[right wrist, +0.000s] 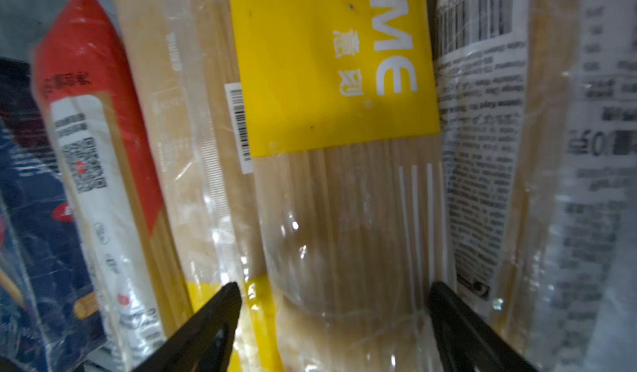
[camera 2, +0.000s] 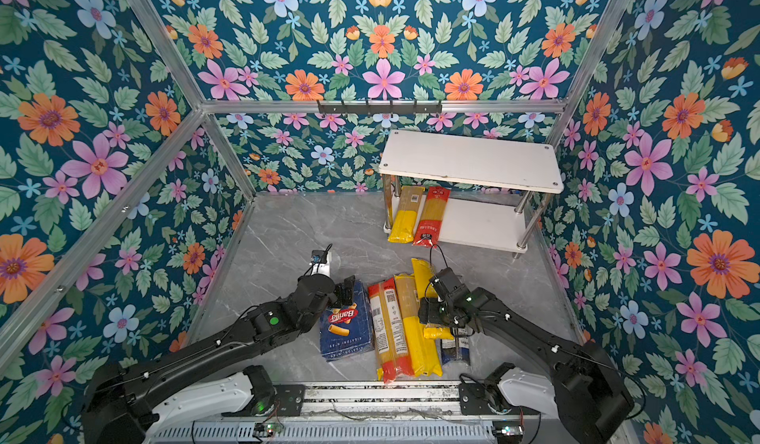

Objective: Arrange pasta packages on shelves
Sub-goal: Pick up the pasta bag from the pasta bags.

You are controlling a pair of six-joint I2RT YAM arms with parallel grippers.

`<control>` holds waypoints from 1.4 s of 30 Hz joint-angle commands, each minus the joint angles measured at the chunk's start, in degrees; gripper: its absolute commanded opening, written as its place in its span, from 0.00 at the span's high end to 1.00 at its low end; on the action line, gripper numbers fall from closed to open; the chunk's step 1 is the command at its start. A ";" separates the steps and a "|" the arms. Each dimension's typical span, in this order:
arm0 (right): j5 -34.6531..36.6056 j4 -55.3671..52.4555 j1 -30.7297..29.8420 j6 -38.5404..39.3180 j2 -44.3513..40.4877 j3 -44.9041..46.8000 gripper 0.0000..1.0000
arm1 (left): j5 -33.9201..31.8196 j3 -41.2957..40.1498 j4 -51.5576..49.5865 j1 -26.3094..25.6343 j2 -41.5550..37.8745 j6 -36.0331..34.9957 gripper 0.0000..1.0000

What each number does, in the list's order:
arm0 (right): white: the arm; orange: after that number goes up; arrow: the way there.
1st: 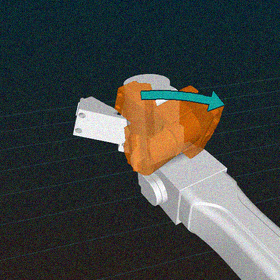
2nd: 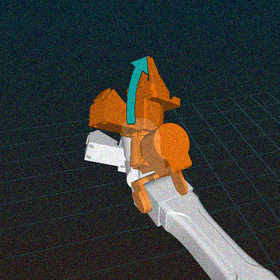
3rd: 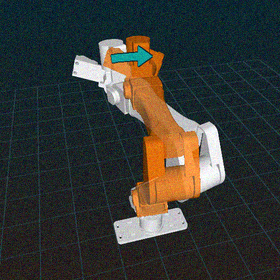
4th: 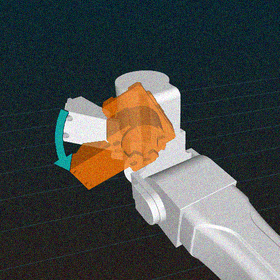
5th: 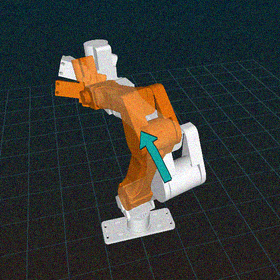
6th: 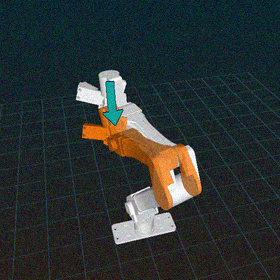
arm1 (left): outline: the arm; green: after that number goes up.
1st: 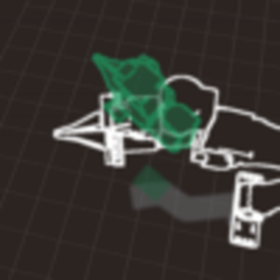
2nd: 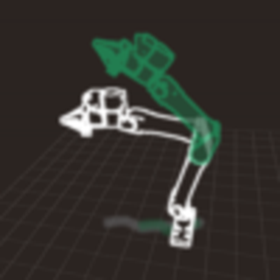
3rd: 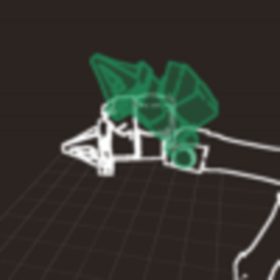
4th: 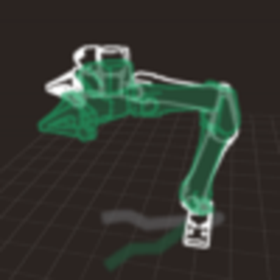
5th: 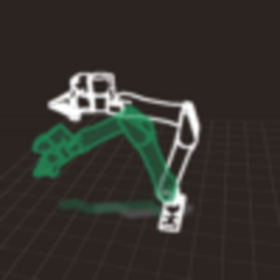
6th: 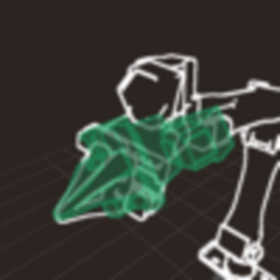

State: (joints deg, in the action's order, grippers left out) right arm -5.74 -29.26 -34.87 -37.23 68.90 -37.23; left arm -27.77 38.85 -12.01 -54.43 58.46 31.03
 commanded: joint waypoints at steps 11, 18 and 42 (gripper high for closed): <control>-1.82 1.57 -0.02 -0.29 7.80 -0.21 0.17 | -1.50 -1.15 1.51 0.03 -1.53 -1.41 0.00; -2.13 1.32 -0.08 -0.54 5.45 -0.12 0.46 | -1.64 -0.74 0.98 0.03 -1.79 -1.68 0.00; -2.61 -2.58 1.58 -2.06 -6.16 -0.52 0.81 | -1.94 1.12 -2.24 0.03 -4.34 -0.70 0.00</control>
State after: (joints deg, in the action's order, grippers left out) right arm -8.43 -32.91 -33.82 -39.33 64.64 -37.54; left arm -29.10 39.59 -13.93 -54.43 54.22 30.02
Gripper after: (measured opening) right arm 0.363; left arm 0.996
